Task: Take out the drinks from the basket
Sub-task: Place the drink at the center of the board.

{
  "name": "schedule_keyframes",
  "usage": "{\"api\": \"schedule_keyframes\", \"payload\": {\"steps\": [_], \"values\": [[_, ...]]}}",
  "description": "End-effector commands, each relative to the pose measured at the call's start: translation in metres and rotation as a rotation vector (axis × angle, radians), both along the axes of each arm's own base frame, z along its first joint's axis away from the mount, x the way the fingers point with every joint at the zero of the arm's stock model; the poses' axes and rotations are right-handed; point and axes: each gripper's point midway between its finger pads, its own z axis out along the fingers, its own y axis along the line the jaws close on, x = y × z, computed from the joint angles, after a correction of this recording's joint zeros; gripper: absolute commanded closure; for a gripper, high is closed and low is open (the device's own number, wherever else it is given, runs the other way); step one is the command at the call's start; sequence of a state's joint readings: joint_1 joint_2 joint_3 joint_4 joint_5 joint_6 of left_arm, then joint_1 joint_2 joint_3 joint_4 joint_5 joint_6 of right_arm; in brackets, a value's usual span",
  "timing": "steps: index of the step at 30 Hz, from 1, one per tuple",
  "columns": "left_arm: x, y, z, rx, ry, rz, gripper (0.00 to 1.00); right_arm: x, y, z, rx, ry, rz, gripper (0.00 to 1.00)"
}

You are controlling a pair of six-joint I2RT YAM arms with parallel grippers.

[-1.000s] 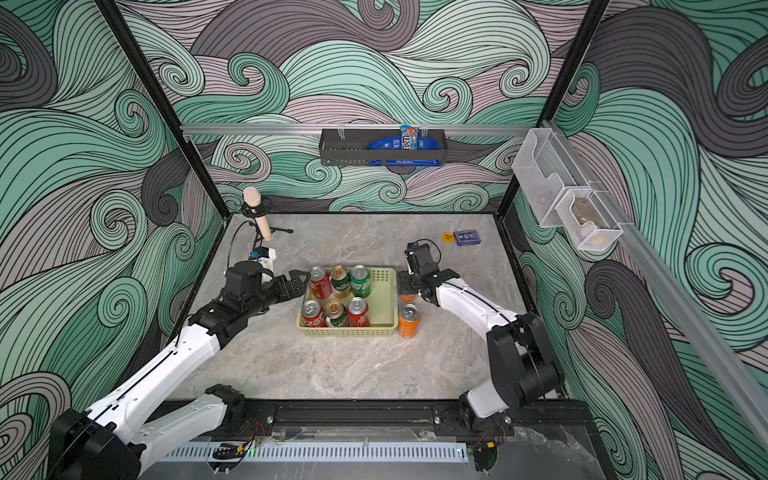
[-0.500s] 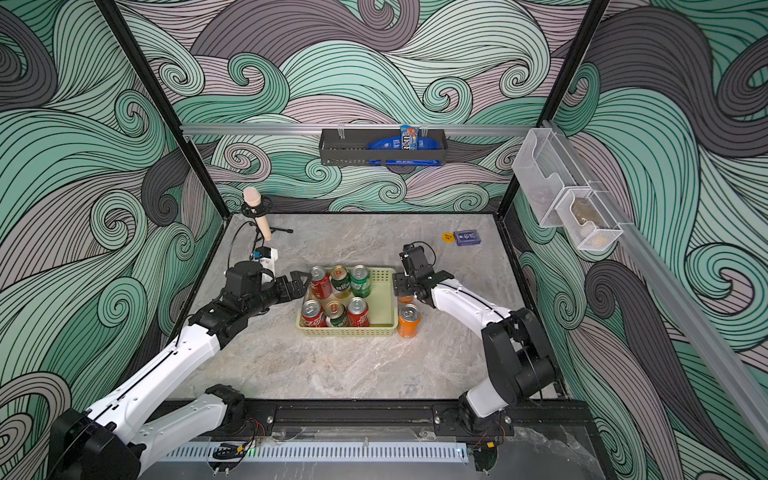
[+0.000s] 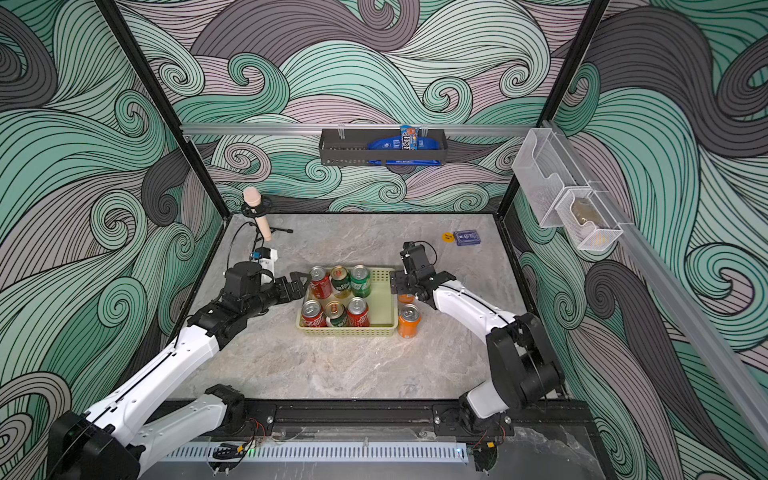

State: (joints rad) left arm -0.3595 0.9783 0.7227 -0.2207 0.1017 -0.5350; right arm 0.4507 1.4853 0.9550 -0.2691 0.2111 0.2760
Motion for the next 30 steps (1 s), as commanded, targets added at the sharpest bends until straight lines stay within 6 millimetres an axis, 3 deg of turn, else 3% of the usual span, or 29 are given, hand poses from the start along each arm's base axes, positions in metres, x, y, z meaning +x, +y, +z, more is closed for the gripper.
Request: {"api": "schedule_keyframes", "payload": {"steps": [1,6,14,22,30], "values": [[-0.002,0.0,0.016,-0.005,-0.033,-0.022,0.01,0.001,0.003,0.029,0.044,-0.08,0.0,0.12],[-0.005,-0.011,0.028,-0.038,-0.034,-0.079,0.01,-0.005,0.005,0.062,0.079,-0.161,0.039,0.09],[-0.009,-0.028,0.033,-0.147,-0.009,-0.136,0.01,-0.036,0.005,0.112,0.14,-0.328,0.16,0.01],[-0.011,-0.04,0.043,-0.221,0.01,-0.161,0.01,-0.063,0.013,0.118,0.177,-0.366,0.282,0.0],[0.013,-0.011,0.052,0.045,-0.07,-0.081,0.01,-0.064,0.017,0.118,0.2,-0.36,0.293,0.0]]}}
